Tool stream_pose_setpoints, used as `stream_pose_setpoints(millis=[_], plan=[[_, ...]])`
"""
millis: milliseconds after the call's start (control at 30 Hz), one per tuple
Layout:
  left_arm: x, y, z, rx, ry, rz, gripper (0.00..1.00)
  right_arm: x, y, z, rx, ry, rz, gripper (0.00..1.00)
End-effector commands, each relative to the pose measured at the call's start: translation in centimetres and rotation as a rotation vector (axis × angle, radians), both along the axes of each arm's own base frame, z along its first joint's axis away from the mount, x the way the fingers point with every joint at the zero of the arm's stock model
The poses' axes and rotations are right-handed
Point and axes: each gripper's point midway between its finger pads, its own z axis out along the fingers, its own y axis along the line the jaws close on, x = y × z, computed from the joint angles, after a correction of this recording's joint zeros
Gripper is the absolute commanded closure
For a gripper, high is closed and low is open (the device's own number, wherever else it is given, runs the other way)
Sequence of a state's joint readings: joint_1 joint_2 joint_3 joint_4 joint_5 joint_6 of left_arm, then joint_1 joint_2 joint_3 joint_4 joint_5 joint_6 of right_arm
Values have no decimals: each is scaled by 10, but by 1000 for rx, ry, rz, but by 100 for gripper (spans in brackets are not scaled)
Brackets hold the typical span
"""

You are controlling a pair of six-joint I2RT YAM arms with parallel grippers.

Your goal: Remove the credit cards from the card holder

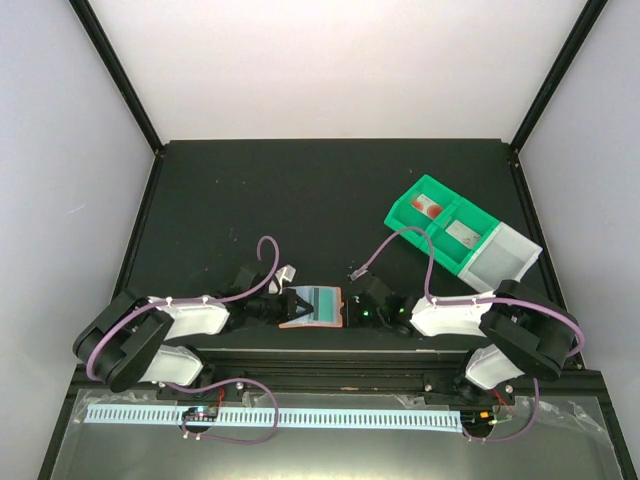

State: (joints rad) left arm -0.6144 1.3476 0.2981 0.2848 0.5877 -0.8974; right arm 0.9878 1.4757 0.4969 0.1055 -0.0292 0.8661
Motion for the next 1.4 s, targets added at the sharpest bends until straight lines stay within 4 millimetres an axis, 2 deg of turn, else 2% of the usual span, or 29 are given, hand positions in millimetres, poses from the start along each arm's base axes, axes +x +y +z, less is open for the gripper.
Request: stream_pose_setpoints(millis=[0,433,667,767,933,1033,1167,1367], plan=[[4,-1,10,-66,0,9,98,-5,-7,-9,-42,14,1,99],[8,12,4,-44,13,34,98,-4,-4,-4,-26,11,7,99],[11,19,1,-12,24,62,94,2,16,28,75,-24,27,96],[14,19,4,-19,20,76,86,7,31,42,124,-27,40,91],[20,25,10,-1,-16,106,71,12,53,58,202,-10,50,77],[23,29,8,22,-31,117,69,13,63,57,226,36,39,72],[25,32,4,35,-44,114,66,14,70,46,263,113,-3,71],[23,30,-5,33,-17,100,66,24,62,23,229,155,-64,70]])
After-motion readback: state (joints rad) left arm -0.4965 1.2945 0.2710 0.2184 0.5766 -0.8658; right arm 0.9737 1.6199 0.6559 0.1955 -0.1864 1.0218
